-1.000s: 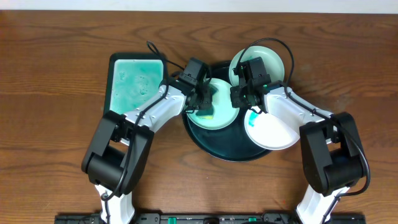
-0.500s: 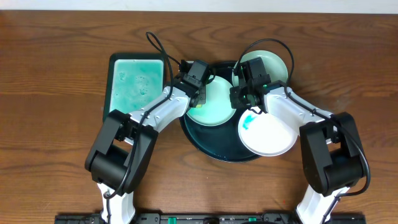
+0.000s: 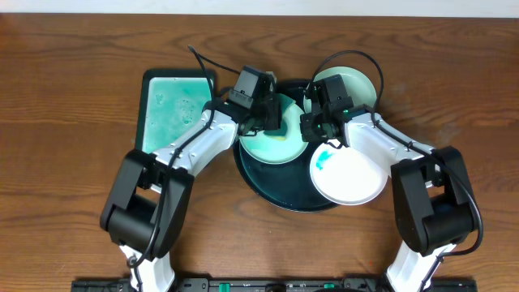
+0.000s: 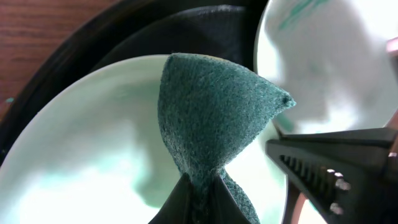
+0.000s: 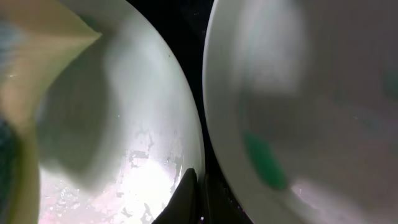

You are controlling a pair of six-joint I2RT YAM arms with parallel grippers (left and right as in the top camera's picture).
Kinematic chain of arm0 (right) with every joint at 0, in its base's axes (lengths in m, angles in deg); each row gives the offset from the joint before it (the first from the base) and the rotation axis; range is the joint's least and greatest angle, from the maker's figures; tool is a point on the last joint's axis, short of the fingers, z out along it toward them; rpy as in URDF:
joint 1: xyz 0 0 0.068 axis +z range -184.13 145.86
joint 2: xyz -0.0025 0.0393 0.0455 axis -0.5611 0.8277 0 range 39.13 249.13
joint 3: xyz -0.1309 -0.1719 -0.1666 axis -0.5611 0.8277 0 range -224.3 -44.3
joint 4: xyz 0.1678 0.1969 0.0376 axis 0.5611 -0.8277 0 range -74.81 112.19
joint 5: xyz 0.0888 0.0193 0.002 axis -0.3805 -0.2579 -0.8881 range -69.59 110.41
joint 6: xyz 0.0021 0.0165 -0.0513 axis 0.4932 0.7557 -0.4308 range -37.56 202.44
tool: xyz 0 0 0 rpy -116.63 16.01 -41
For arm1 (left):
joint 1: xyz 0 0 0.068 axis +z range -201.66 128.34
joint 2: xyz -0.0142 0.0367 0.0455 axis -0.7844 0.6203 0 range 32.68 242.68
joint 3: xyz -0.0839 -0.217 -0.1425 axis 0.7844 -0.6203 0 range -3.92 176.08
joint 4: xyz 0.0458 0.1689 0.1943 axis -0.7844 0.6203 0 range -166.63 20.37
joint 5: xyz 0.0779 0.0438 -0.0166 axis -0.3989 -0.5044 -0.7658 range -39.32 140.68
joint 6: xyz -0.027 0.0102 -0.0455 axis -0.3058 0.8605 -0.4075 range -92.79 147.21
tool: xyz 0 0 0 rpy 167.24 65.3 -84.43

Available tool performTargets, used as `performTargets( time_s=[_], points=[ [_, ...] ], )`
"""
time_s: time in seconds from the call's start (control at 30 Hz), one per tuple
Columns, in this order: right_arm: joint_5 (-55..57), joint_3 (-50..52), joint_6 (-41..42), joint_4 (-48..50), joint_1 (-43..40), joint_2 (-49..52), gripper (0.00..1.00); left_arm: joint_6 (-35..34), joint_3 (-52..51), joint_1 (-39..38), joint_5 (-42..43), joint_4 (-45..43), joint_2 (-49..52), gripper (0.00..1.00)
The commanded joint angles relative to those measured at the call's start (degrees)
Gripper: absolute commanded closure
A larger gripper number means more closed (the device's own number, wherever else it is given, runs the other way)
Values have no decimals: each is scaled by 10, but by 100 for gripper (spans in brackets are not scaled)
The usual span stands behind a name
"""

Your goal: Clean dirty plates on tray and stack at the side

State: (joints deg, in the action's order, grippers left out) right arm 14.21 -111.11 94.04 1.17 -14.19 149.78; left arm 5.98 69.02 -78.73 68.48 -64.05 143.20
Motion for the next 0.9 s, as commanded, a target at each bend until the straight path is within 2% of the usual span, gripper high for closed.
performTargets(
  time_s=[0.0, 0.13, 0.2, 0.27, 0.5, 0.7, 0.87],
  points=[
    [12, 1, 2, -11, -5, 10, 99, 26, 0, 23, -88, 13, 38, 93],
    [12, 1, 2, -11, -5, 10, 99, 26, 0, 37, -228, 34, 40, 93],
    [12, 1, 1, -10, -5, 10, 99, 26, 0, 44, -265, 40, 36, 93],
    [12, 1, 1, -11, -4, 10, 99, 25, 0, 51, -257, 43, 22, 93],
    [-4, 1, -28, -2, 6, -2, 99, -20, 0, 88, -143, 41, -99, 93],
    [-5, 1, -69, 7, 24, -44, 99, -20, 0, 147, -142, 79, -183, 93],
    [26, 1, -94, 7, 38, -96, 99, -20, 0, 211, -144, 116, -195, 93]
  ],
)
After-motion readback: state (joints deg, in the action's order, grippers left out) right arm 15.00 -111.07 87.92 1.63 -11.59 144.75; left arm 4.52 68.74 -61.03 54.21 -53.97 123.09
